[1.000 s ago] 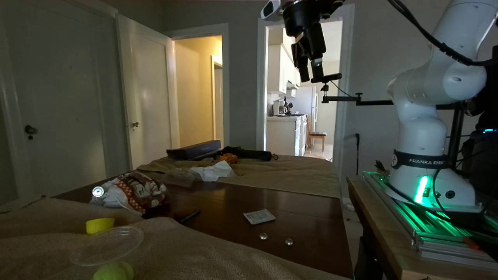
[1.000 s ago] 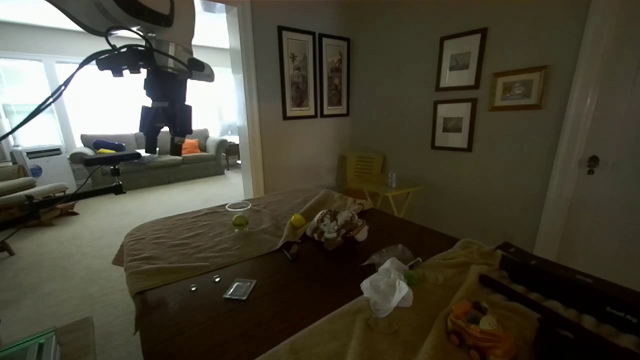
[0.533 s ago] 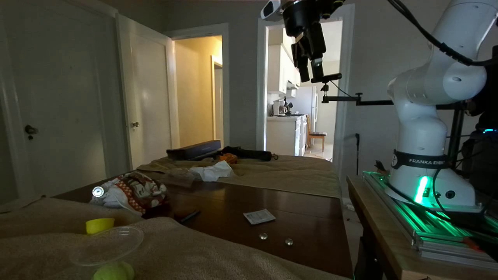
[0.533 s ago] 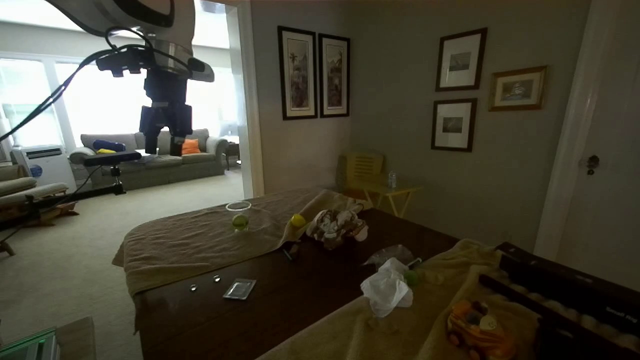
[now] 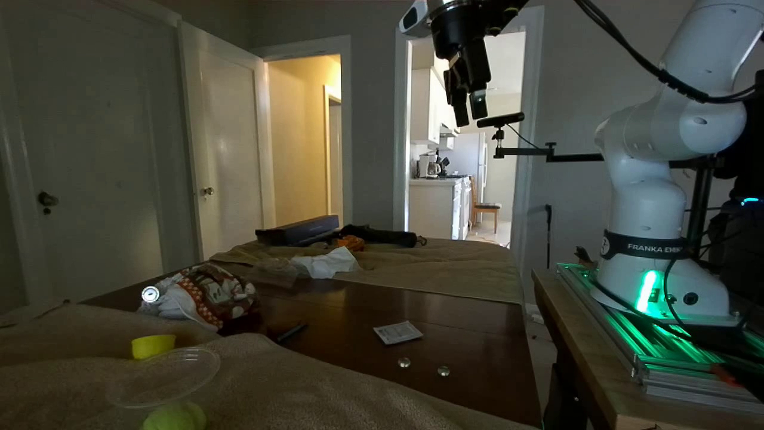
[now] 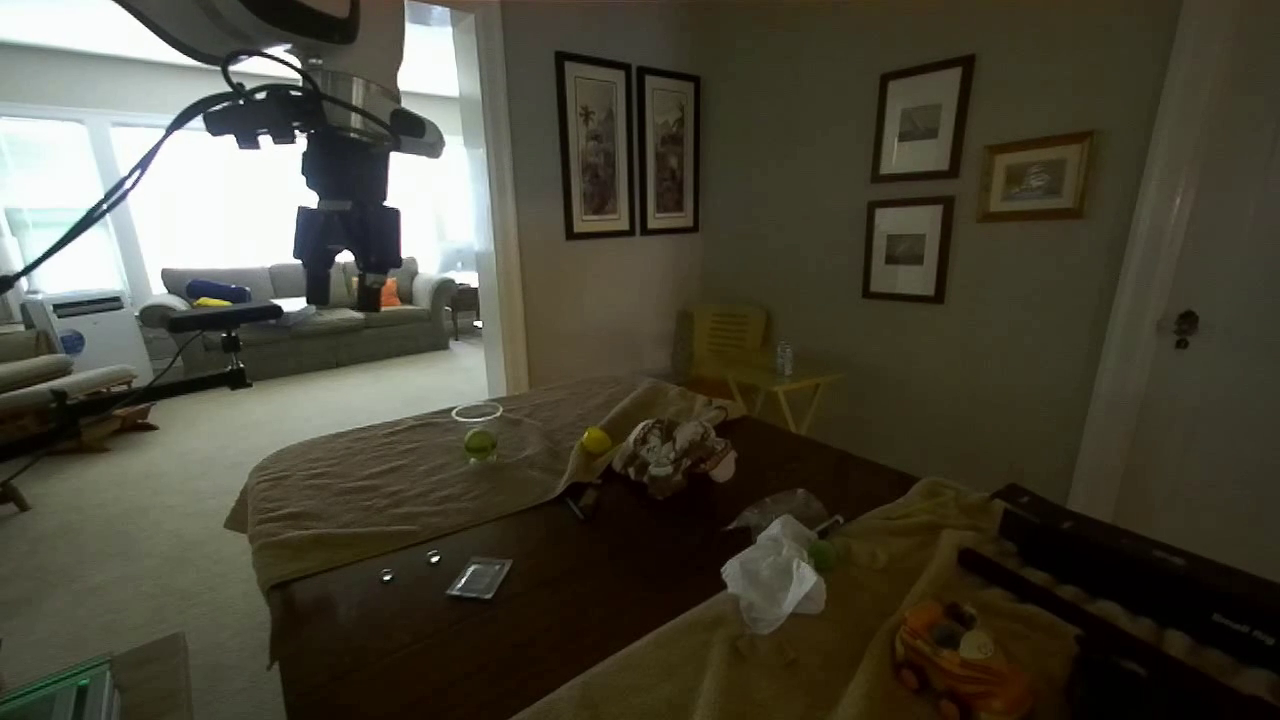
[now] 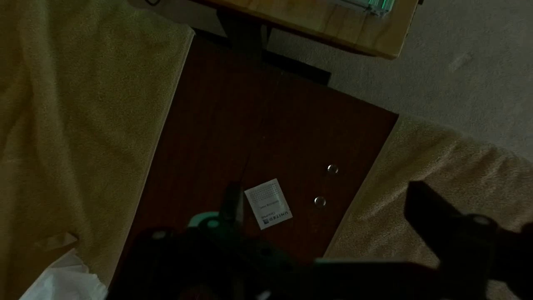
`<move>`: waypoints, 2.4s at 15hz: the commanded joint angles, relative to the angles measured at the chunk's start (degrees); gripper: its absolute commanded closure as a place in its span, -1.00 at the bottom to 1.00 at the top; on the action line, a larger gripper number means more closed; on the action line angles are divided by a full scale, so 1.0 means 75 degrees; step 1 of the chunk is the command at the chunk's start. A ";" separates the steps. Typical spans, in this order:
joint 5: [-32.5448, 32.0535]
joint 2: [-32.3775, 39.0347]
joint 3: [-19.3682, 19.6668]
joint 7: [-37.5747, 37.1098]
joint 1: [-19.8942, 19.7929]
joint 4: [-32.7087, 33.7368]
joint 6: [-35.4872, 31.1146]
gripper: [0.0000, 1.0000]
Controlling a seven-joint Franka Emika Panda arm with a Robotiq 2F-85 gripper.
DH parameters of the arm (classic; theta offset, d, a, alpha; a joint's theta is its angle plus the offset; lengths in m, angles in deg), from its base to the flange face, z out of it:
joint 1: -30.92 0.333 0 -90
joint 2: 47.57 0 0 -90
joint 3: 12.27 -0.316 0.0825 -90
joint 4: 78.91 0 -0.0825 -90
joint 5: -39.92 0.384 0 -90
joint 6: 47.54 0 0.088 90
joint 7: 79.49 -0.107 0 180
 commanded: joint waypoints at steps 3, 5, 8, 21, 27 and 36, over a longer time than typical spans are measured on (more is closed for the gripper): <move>0.0317 -0.1200 0.0906 0.1150 -0.0279 -0.1119 -0.0893 -1.00; 0.0430 -0.1464 0.1320 0.1506 -0.0404 -0.1414 -0.1108 -1.00; 0.0678 -0.1732 0.1958 0.2146 -0.0594 -0.1818 -0.1376 -1.00; 0.0969 -0.1209 0.3180 0.3160 -0.1564 -0.1917 -0.1680 -1.00; 0.0978 -0.1124 0.3194 0.3235 -0.1580 -0.1881 -0.1802 -1.00; 0.0982 0.0310 0.4185 0.5583 -0.1560 -0.0774 -0.2822 -1.00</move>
